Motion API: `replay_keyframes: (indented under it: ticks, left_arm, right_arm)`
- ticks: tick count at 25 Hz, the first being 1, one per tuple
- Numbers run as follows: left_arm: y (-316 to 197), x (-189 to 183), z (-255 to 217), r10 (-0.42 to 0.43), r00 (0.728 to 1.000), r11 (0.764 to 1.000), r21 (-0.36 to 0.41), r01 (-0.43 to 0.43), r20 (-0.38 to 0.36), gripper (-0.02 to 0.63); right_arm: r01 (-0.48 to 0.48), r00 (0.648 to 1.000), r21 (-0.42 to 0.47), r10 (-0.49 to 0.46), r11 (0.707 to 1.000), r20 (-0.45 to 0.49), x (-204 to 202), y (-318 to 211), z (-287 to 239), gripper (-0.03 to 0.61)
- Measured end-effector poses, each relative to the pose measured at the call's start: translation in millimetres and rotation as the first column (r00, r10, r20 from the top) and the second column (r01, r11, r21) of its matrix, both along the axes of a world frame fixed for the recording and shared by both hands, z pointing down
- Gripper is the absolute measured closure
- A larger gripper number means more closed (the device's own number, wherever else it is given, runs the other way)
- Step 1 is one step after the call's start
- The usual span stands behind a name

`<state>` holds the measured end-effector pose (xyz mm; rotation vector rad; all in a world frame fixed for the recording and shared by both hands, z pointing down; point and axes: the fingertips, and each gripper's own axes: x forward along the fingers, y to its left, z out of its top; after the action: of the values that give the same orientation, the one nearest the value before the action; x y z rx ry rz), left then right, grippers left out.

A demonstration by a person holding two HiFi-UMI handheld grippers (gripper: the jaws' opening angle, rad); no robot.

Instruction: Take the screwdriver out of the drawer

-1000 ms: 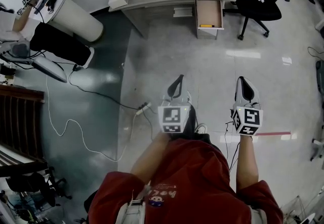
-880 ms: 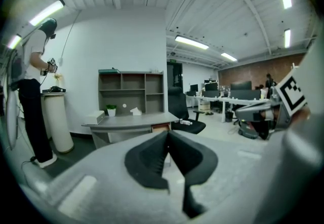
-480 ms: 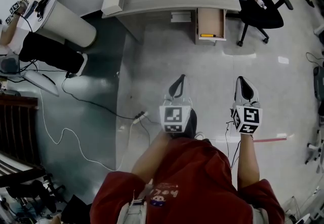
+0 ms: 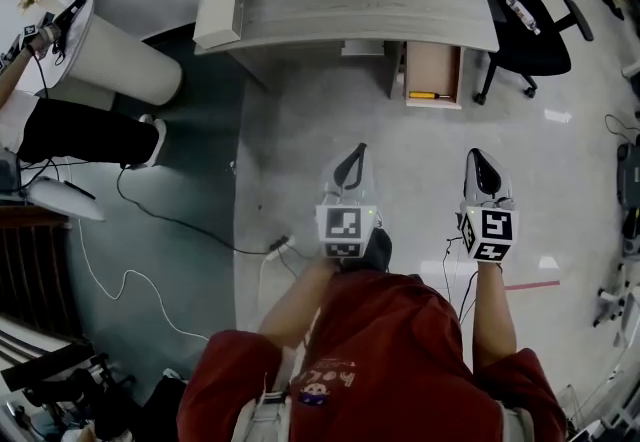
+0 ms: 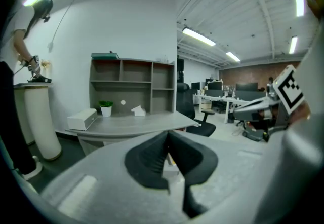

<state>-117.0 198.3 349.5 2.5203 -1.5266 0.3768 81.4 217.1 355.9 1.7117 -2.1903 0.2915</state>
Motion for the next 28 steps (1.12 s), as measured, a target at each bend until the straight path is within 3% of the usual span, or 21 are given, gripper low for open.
replay_keyframes:
  ticks: [7, 15, 21, 28]
  left_arm:
    - [-62, -22, 1, -0.003, 1.000, 1.000, -0.002, 0.003, -0.009, 0.612]
    - [-104, -13, 3, -0.003, 1.000, 1.000, 0.001, 0.003, -0.006, 0.612]
    - [-136, 25, 13, -0.012, 1.000, 1.000, -0.003, 0.012, 0.015, 0.612]
    - [-185, 101, 10, -0.012, 0.999, 1.000, -0.003, 0.012, 0.037, 0.612]
  right_arm:
    - [-0.006, 1.000, -0.005, 0.006, 1.000, -0.029, -17, -56, 0, 0.581]
    - [-0.010, 1.000, -0.008, 0.010, 1.000, -0.030, -4, -96, 5, 0.581]
    - [0.012, 1.000, -0.014, -0.012, 1.000, -0.026, 30, -135, 18, 0.581]
    - [0.082, 0.996, -0.039, -0.083, 0.996, -0.028, 88, -194, 25, 0.581]
